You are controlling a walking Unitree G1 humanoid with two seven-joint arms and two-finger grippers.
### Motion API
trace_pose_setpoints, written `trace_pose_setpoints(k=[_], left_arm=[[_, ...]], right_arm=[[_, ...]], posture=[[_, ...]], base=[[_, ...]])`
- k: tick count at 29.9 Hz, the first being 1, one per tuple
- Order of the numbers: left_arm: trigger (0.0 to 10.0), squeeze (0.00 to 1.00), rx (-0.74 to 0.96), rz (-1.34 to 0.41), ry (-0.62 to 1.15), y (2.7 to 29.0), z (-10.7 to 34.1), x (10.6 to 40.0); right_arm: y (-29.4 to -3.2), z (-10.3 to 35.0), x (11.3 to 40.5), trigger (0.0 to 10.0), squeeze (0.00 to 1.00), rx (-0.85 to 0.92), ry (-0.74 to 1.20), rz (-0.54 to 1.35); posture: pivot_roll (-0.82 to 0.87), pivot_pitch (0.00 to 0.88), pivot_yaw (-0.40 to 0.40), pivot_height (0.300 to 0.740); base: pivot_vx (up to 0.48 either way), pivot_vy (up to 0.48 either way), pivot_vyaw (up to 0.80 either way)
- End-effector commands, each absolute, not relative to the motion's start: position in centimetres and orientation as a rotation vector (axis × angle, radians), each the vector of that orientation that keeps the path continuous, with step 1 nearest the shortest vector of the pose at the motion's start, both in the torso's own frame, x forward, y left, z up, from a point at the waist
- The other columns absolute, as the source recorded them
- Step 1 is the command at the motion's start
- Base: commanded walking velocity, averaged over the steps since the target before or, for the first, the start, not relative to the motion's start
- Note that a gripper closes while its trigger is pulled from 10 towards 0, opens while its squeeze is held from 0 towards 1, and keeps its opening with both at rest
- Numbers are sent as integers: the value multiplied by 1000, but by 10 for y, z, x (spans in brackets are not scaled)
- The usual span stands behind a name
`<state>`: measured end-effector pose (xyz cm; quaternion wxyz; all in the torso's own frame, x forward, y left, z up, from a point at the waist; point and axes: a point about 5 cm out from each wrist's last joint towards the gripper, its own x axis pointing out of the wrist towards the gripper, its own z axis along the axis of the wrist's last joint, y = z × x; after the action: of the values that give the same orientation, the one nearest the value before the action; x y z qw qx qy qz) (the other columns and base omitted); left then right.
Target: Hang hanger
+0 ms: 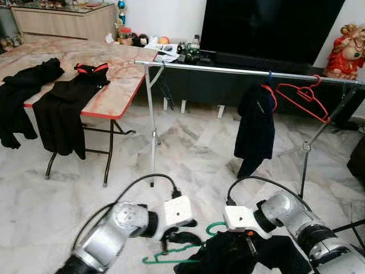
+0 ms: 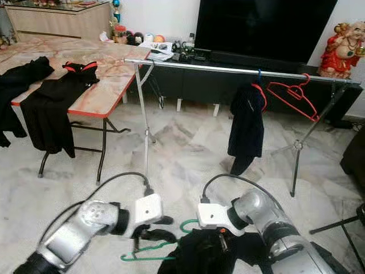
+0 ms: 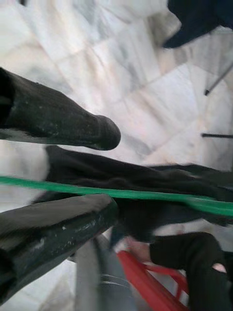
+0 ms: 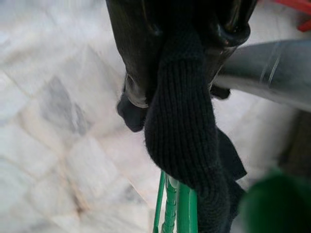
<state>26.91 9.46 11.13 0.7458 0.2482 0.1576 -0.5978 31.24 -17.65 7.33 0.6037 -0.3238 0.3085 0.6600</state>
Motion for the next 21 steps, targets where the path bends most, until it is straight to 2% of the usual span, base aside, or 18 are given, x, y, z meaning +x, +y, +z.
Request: trace_pose_setpoints(k=[1,4,7,14,19,20,21], left_arm=[[10000,1000,553,-1284,338,100,115,270],[10000,1000,542,-1203,351,115,112,274],[10000,1000,504,-1015,367,145,104,280],[10000,1000,455,-824,391,177,93,277],[10000,1000,427,-542,413,207,69,282],[10000,286,410,-520,409,208,67,283],[10000,286,410,-520,409,208,67,283]], right_arm=[[-179,81,319,0,0,-772,679,1475],[-181,84,323,0,0,-789,659,1419],[-187,91,329,0,0,-791,613,1342],[-188,104,338,0,0,-761,509,1260],[-173,135,351,0,0,-681,300,1251],[-170,138,351,0,0,-678,281,1265],[-170,138,351,0,0,-678,281,1265]], posture=[[222,0,-109,740],[222,0,-109,740],[227,0,-113,740],[230,0,-114,740],[220,0,-111,740],[218,0,-111,740],[218,0,-111,740]], base=[[0,0,0],[0,0,0],[0,0,0],[0,0,0],[0,0,0],[0,0,0],[0,0,0]])
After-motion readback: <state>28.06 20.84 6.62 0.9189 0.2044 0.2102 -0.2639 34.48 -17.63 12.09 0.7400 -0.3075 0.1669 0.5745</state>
